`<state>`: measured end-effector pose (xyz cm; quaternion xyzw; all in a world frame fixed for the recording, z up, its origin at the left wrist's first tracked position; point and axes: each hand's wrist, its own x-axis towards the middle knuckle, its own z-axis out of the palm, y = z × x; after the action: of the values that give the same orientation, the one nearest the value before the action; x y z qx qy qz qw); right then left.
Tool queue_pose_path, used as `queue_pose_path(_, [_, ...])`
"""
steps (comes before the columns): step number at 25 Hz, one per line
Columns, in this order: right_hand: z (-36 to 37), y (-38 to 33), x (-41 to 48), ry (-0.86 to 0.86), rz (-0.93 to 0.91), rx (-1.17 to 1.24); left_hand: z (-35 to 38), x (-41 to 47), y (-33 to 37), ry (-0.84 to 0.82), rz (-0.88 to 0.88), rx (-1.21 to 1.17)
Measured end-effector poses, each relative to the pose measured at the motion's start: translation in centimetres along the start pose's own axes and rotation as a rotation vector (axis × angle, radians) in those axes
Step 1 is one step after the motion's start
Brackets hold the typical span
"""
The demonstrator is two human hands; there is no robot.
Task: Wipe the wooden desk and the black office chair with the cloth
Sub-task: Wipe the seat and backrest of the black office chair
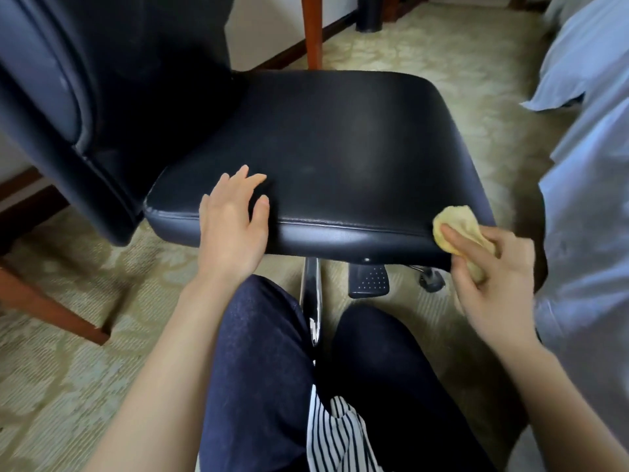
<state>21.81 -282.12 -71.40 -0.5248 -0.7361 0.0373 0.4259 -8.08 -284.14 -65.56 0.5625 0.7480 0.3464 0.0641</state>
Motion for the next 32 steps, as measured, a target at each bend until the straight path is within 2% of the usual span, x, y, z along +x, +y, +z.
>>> queue_pose_path(2, [1.4,-0.1,-1.0,0.139,0.237,0.058,0.5,-0.2,0.0,-0.033,0.006,0.050])
queue_pose_path(4, [3.2,-1.4,-0.5,0.272,0.378,0.127,0.9,-0.6,0.0,-0.055,0.019,0.091])
queue_pose_path(7, [5.6,-4.3,1.3,0.400,0.471,0.170,1.2,-1.2,-0.4,-0.071,0.064,0.139])
queue_pose_path(9, [7.3,-6.6,1.9,0.388,0.473,0.191,1.2,-1.6,-0.6,-0.066,0.092,0.143])
queue_pose_path(11, [9.1,-9.5,1.8,0.333,0.412,0.193,1.1,-1.9,-0.8,-0.055,0.115,0.109])
queue_pose_path(16, [11.9,-14.2,0.6,0.161,0.101,0.120,0.7,-3.1,-0.5,-0.025,0.177,-0.064])
queue_pose_path(21, [11.0,-15.8,1.6,-0.143,0.016,0.039,-0.9,-3.5,0.8,0.063,0.277,-0.073])
queue_pose_path(25, [10.6,-18.4,3.4,-0.380,-0.110,0.202,-3.4,-3.2,2.8,0.227,0.425,0.001])
queue_pose_path(27, [11.7,-20.0,4.7,-0.512,-0.164,0.153,-5.4,-2.6,3.7,0.325,0.519,0.051])
queue_pose_path(30, [13.2,-21.5,6.4,-0.722,-0.138,0.114,-9.1,-1.0,4.6,0.492,0.586,0.192])
queue_pose_path(32, [13.7,-22.1,6.9,-0.793,-0.299,0.005,-11.6,0.1,5.0,0.597,0.558,0.303])
